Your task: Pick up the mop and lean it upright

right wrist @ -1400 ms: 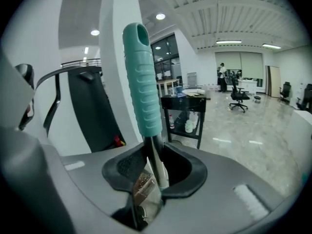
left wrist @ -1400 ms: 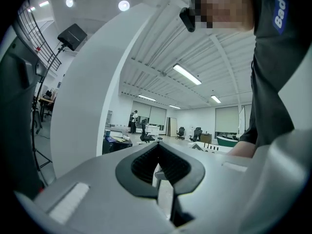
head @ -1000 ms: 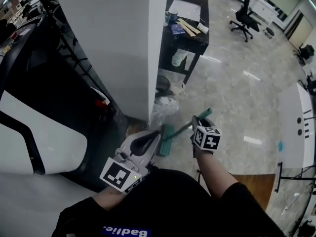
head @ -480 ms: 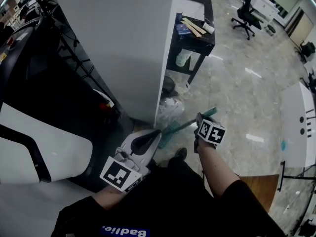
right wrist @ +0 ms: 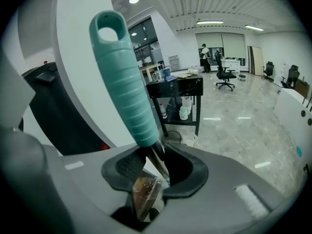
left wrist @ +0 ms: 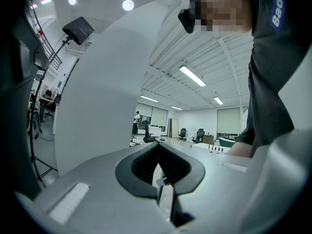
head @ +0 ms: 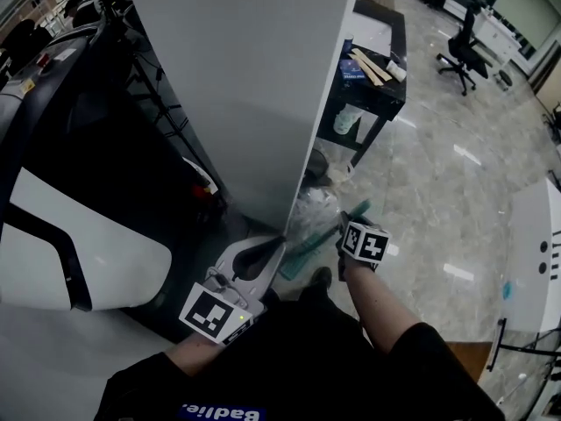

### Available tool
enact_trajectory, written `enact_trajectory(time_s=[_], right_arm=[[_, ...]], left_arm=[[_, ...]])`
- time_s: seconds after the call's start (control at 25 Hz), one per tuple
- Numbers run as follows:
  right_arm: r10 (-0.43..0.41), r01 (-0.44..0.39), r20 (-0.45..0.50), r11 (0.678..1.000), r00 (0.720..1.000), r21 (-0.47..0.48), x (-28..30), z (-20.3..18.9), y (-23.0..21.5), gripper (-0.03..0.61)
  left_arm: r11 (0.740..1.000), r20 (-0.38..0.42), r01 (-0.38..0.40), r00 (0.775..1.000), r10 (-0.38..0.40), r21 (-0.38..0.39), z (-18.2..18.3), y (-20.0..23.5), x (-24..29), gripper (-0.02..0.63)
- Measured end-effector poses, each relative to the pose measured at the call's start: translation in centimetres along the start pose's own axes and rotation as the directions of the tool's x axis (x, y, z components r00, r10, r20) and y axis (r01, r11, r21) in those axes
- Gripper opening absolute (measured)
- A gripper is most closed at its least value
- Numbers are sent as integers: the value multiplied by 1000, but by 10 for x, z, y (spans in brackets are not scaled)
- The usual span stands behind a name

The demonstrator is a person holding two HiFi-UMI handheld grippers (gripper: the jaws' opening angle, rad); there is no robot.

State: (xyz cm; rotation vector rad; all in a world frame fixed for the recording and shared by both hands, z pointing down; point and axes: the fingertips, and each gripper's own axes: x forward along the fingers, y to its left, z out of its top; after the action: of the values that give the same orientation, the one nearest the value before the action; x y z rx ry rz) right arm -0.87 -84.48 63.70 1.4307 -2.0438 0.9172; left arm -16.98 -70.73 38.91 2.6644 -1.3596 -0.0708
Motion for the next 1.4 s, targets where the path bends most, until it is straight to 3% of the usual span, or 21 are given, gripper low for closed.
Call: enact_trajectory(time_s=[0.52, 0.88, 1.08, 1.4], right_arm=[[189, -196, -78, 975, 979, -100, 59, 10, 65, 144], [308, -345, -165, 890, 937, -299, 80, 15, 106, 141], [319, -375, -201, 841, 926, -390, 88, 17, 114, 152], [334, -414, -252, 802, 908, -430, 92, 7, 108, 249]], left_arm=[[991, -36, -133, 990, 133, 2, -5, 12, 10, 20], [977, -41, -213, 976, 213, -10, -5, 24, 11, 20], [965, -40, -261, 965, 260, -20, -6, 33, 7, 20], [953, -24, -300, 954, 299, -34, -3, 41, 8, 20]])
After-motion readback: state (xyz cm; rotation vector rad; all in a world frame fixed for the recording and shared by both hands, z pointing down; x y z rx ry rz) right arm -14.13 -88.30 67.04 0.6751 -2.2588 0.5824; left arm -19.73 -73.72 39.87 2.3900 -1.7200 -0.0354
